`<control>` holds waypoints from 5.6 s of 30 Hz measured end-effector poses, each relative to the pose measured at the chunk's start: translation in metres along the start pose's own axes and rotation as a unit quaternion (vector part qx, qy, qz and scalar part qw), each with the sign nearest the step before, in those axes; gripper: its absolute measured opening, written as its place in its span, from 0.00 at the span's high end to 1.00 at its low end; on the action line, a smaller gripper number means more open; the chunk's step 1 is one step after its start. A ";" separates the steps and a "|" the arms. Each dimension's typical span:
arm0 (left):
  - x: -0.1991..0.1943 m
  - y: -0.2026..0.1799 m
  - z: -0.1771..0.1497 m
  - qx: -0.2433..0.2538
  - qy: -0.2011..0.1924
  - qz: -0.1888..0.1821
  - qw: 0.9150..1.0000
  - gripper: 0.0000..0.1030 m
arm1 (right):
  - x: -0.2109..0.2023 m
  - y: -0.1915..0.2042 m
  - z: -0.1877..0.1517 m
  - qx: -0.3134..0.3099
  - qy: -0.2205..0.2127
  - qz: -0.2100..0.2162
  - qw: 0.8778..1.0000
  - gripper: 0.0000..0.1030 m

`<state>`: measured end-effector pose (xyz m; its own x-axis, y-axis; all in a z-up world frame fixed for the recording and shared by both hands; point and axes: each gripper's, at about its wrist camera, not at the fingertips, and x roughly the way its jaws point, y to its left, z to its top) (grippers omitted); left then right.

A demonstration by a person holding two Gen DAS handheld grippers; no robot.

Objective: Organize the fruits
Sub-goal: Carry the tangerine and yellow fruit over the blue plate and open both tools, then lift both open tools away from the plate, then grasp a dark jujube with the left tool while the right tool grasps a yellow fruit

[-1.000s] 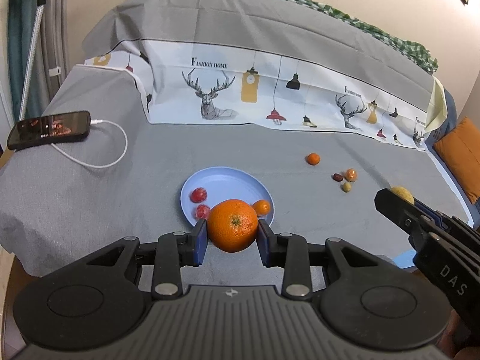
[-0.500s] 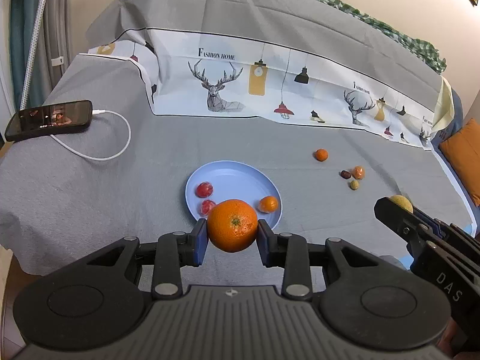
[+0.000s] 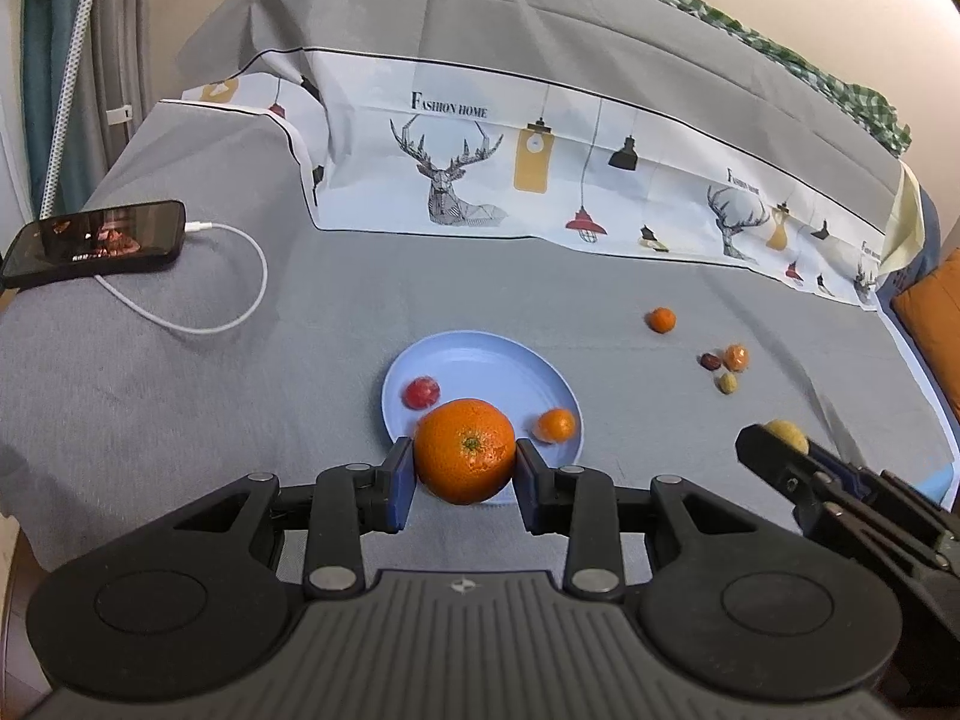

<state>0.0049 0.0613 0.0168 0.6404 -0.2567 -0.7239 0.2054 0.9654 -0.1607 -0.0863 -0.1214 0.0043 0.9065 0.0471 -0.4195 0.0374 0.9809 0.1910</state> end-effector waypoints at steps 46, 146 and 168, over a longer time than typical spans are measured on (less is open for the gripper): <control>0.158 0.001 0.041 0.053 0.092 0.055 0.993 0.00 | 0.148 -0.032 -0.021 -0.054 0.193 0.021 0.980 0.04; 0.053 -0.141 0.016 0.113 0.036 0.028 0.993 0.00 | -0.038 -0.135 -0.009 0.055 -0.074 -0.062 0.994 0.01; 0.291 -0.272 0.066 0.224 0.053 -0.037 0.972 0.00 | 0.166 -0.318 -0.031 0.132 0.091 -0.178 0.971 0.01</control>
<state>0.1847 -0.2791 -0.1060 0.5366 -0.2950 -0.7906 0.5650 0.8215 0.0768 0.0395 -0.4200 -0.1541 0.7286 -0.2296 -0.6453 0.4630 0.8594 0.2169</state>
